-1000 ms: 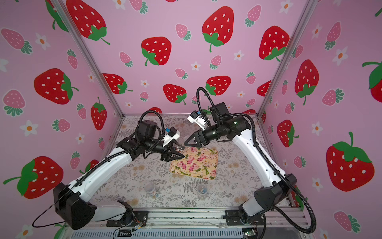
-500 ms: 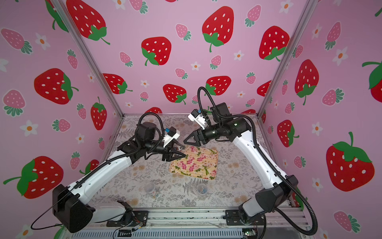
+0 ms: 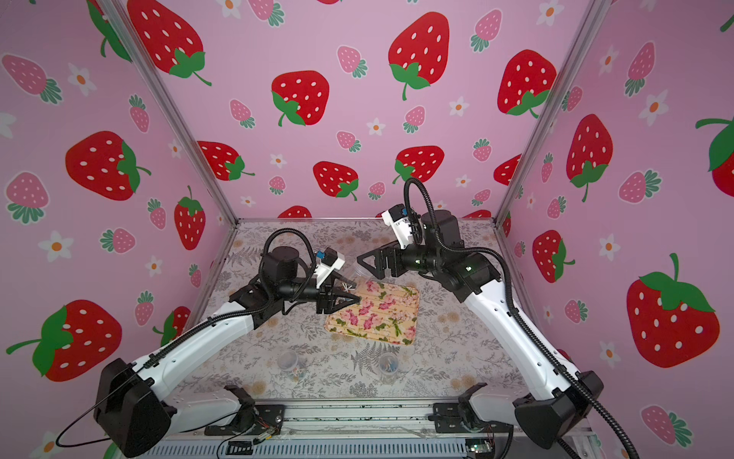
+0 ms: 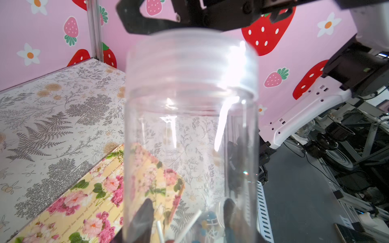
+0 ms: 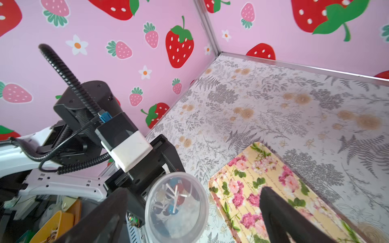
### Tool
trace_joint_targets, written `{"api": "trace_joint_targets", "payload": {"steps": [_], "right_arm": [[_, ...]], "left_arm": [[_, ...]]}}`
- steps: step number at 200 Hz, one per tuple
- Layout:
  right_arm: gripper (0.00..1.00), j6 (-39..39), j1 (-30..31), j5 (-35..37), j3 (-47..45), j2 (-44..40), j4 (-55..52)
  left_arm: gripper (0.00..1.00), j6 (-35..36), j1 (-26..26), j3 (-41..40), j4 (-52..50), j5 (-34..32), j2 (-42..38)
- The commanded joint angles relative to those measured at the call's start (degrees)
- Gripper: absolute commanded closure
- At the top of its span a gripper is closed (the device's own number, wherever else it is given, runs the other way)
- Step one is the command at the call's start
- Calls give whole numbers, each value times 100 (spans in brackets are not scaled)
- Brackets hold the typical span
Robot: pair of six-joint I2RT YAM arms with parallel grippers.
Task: Pour the candies out of the jar
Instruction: Pick up the jar from the center of the board, then unscrew the lid from the jar.
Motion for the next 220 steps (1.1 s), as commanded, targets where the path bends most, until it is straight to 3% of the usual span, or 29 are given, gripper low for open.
{"api": "trace_joint_targets", "payload": {"steps": [1, 92, 128, 220], "right_arm": [[0, 687, 29, 717, -442, -199, 947], [4, 1185, 483, 719, -692, 215, 1897], [11, 1200, 523, 648, -713, 235, 1940], [15, 1276, 566, 354, -851, 369, 2037]], "left_arm": [[61, -440, -11, -210, 853, -261, -171], [61, -730, -108, -601, 1376, -792, -347], [61, -775, -134, -638, 1479, -901, -348], [61, -882, -145, -700, 1733, -1067, -374]]}}
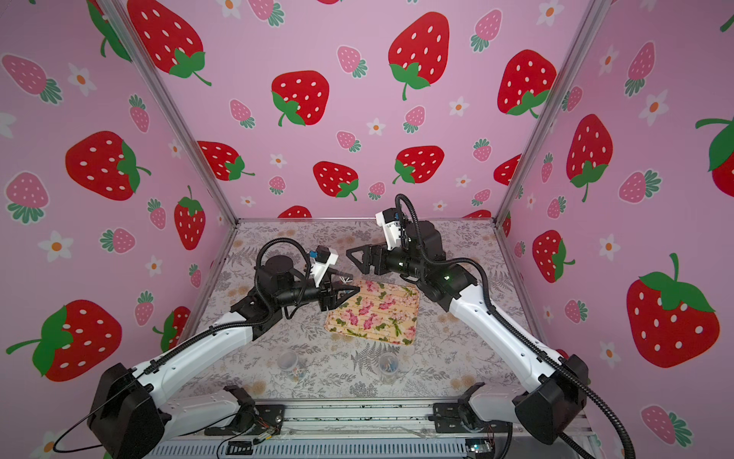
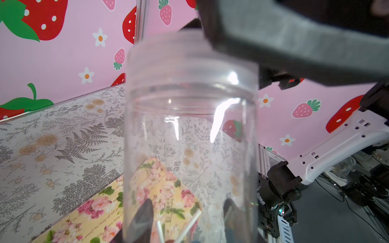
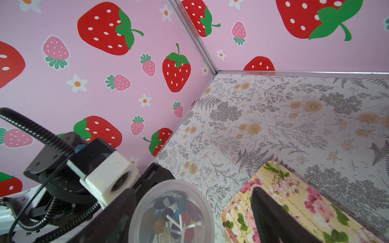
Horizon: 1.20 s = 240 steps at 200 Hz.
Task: Pour the candies out of the jar
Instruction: Unscrew the lid from the jar.
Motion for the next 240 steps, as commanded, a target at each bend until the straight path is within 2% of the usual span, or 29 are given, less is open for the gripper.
{"api": "trace_joint_targets", "payload": {"steps": [1, 24, 58, 98, 177, 214, 240], "right_arm": [[15, 113, 49, -120, -40, 59, 177], [23, 96, 48, -129, -42, 86, 190], [40, 70, 47, -181, -29, 122, 214], [51, -212, 56, -234, 28, 131, 80], [55, -956, 56, -523, 484, 235, -499], [56, -1083, 56, -567, 527, 236, -581], [56, -1137, 57, -586, 534, 212, -566]], "left_arm": [[61, -41, -34, -27, 340, -19, -114], [61, -54, -42, -27, 351, -3, -96], [61, -67, -42, -17, 360, 3, -83], [55, -110, -42, -11, 364, 41, -52], [31, -42, -42, 112, 148, 207, -17], [30, -13, -42, 146, 120, 289, 43], [33, -14, -42, 235, 120, 429, 169]]}}
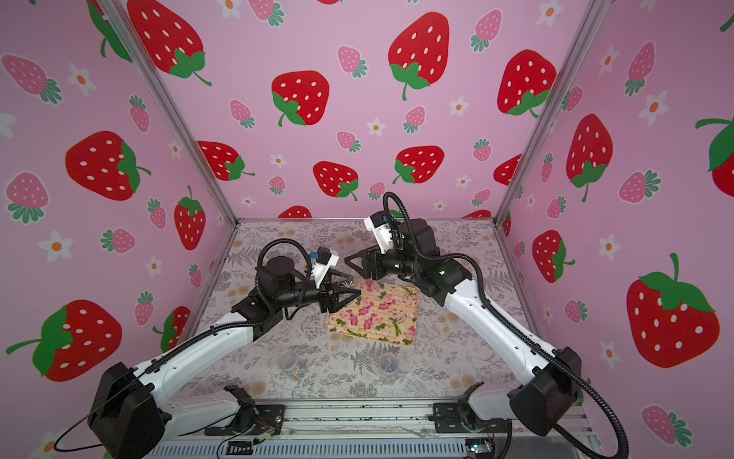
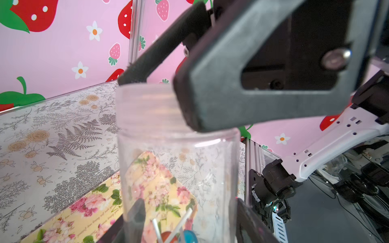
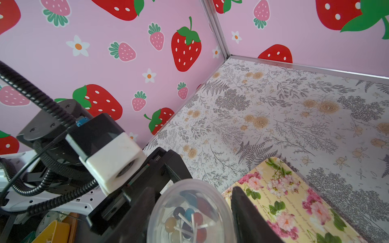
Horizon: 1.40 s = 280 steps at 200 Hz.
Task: Pour the candies out of the jar
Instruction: Unscrew the lid from the jar.
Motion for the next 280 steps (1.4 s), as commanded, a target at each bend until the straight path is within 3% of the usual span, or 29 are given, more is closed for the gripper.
{"api": "trace_joint_targets", "payload": {"steps": [1, 28, 62, 81, 110, 169, 187, 221, 267, 280], "right_arm": [[56, -177, 21, -114, 191, -25, 5], [56, -194, 24, -155, 184, -61, 57], [56, -264, 21, -125, 127, -115, 40], [55, -323, 23, -137, 95, -140, 88], [52, -634, -25, -539, 194, -114, 149], [52, -1513, -538, -3011, 428, 12, 804], [52, -1972, -572, -3482, 572, 68, 740], [49, -2286, -661, -3944, 854, 243, 639], [49, -2454, -649, -3926, 1000, 352, 287], [37, -2423, -653, -3869, 958, 311, 276]], "left_arm": [[34, 47, -27, 282, 120, 249, 122], [38, 4, -27, 396, 157, 361, 273], [54, -32, -36, 438, 193, 374, 302], [57, -106, -36, 379, 333, 298, 249], [62, -231, -36, 340, 487, 422, 181], [64, -325, -37, 582, 230, 1211, -67], [64, -407, -43, 751, 182, 1488, -63], [63, -262, -128, 1075, -179, 1769, -85], [63, -137, -177, 979, -196, 1292, -208], [63, -138, -177, 941, -159, 1213, -224]]}}
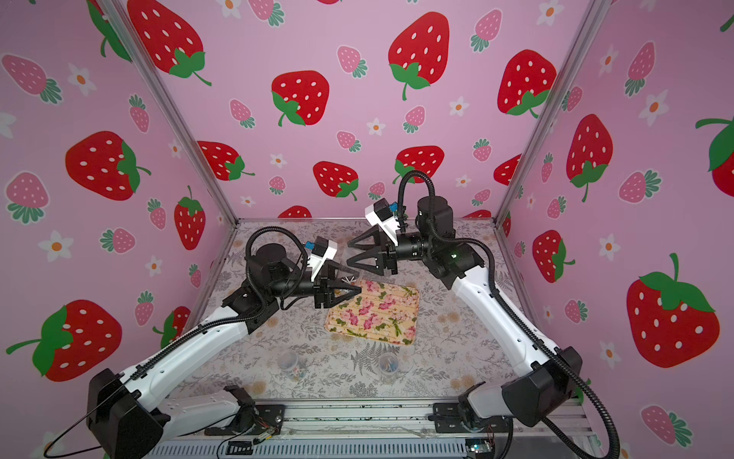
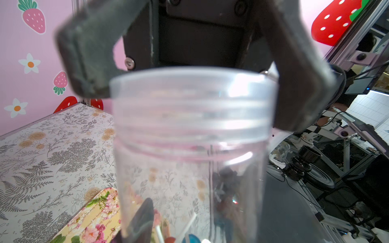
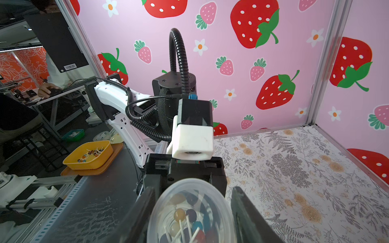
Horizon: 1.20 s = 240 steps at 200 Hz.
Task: Pour the candies out of the jar
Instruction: Unscrew the lid from the jar.
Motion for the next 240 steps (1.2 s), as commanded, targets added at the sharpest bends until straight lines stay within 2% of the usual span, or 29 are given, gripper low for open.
{"api": "trace_joint_targets", "payload": {"steps": [1, 26, 43, 63, 88, 109, 147, 240], "right_arm": [[35, -319, 5, -182, 54, 11, -57], [8, -190, 5, 41, -23, -161, -75], [0, 50, 2, 389, -44, -325, -100], [1, 580, 6, 955, -84, -554, -99], [1, 1353, 13, 2225, -116, -864, -430], [0, 1871, 95, 3018, -100, -981, -807], [1, 2170, 493, 4130, -45, -1058, -1518], [9, 2385, 931, 3980, -213, -674, -1202]], "left_arm": [[63, 63, -83, 54, 91, 30, -131], [63, 157, -83, -49, 106, -272, -207], [63, 210, -83, -143, 155, -554, -284], [63, 269, -83, -214, 184, -746, -331], [63, 335, -83, -276, 180, -889, -345], [63, 390, -83, -316, 191, -999, -347], [63, 484, -83, -377, 166, -1132, -360], [62, 547, -83, -395, 129, -1165, -323]]}}
